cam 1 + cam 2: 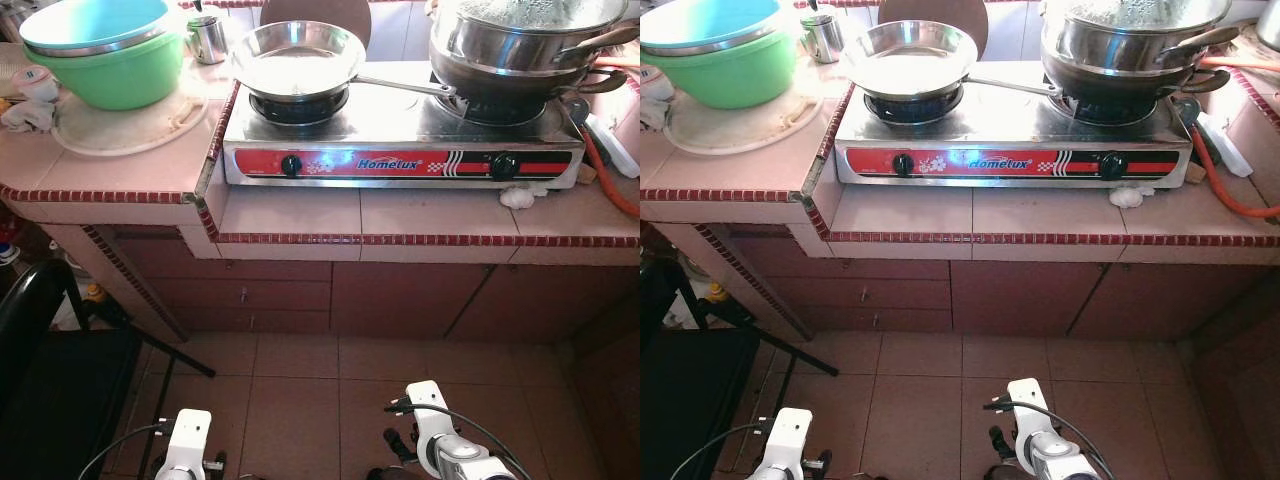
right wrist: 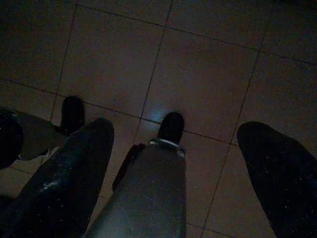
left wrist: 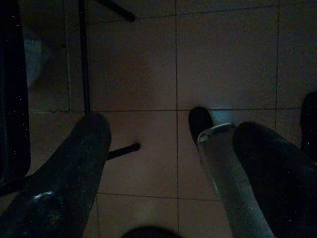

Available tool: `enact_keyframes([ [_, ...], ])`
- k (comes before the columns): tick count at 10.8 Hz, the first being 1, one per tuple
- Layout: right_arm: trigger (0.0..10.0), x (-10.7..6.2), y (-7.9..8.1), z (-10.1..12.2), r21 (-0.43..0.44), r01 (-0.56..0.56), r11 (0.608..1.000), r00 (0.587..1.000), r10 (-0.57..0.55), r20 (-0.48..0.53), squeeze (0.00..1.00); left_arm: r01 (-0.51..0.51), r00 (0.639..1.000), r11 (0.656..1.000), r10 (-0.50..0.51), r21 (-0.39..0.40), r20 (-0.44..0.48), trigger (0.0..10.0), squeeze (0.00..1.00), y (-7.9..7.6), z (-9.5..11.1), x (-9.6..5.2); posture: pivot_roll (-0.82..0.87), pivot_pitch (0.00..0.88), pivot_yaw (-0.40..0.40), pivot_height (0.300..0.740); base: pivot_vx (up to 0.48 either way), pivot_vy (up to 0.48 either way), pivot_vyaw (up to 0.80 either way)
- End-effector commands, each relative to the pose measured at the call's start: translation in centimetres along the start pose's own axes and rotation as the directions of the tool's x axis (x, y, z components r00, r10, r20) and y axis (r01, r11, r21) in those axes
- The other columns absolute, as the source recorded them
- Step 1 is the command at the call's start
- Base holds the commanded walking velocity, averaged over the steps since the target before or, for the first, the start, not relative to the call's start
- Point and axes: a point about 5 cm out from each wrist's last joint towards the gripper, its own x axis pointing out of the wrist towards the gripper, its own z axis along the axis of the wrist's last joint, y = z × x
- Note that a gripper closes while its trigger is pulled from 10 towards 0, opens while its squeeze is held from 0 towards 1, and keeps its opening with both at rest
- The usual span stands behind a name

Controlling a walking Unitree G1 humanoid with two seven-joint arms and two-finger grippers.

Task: Kitchen organization

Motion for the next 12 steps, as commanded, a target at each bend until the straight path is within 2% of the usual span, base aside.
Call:
enact_keyframes([
  [1,10.0,-0.04,0.23,-0.89,-0.004,-0.011,1.000,0.999,0.011,-0.031,0.00,-0.011,0.999,1.000,0.011,0.009,-0.030,10.0,0.00,0.41,-0.99,-0.19,-0.04,0.129,0.044,0.740,0.000,0.000,0.00],
  [6,10.0,-0.02,0.39,-0.85,-0.018,-0.024,1.000,0.999,0.023,-0.026,0.00,-0.003,0.999,1.000,0.004,0.020,-0.040,10.0,0.00,-0.28,-1.16,-0.18,-0.04,0.132,0.043,0.740,0.000,0.000,0.00],
  [12,10.0,-0.02,0.40,-0.81,-0.050,-0.030,0.998,0.999,0.028,-0.030,0.00,-0.001,0.999,1.000,0.002,0.015,-0.052,10.0,0.00,-0.11,-1.61,-0.28,-0.04,0.134,0.039,0.740,0.000,0.000,0.00],
])
